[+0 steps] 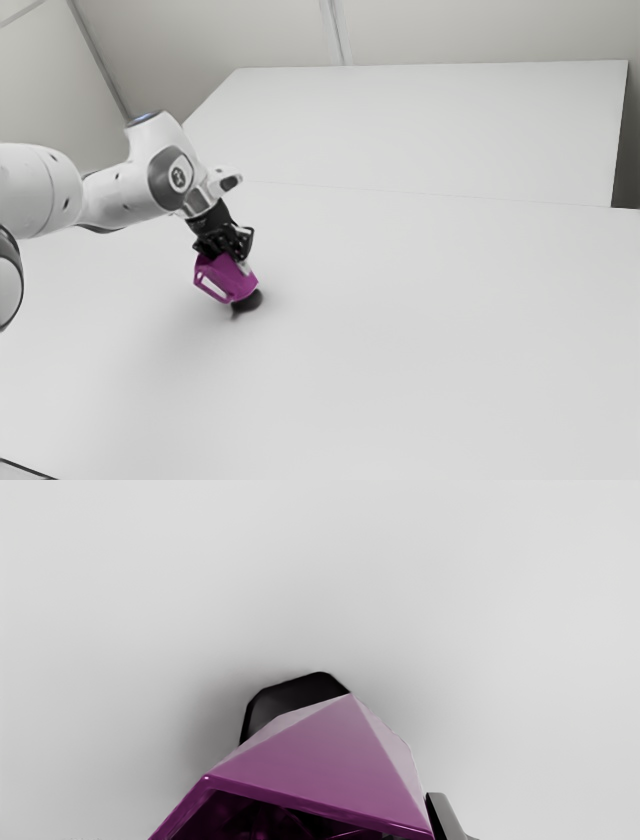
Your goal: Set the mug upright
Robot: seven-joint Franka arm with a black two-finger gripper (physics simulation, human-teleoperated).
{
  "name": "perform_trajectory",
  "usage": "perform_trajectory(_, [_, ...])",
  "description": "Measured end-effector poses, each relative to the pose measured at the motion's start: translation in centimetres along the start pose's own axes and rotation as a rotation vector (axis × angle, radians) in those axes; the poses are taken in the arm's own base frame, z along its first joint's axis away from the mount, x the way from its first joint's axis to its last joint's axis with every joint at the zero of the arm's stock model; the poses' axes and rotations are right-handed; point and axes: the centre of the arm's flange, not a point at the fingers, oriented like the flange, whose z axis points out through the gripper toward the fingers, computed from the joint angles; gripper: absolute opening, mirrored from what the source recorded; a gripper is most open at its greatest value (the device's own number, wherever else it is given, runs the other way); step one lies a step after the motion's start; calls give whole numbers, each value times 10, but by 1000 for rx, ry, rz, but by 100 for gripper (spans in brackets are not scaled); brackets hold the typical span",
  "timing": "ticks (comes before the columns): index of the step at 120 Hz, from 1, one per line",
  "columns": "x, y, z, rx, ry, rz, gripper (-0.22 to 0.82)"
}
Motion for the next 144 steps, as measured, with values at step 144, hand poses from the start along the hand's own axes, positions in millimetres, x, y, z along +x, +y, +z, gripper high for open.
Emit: perform_trajectory(144, [-32,33,44,292,-47,-496,-17])
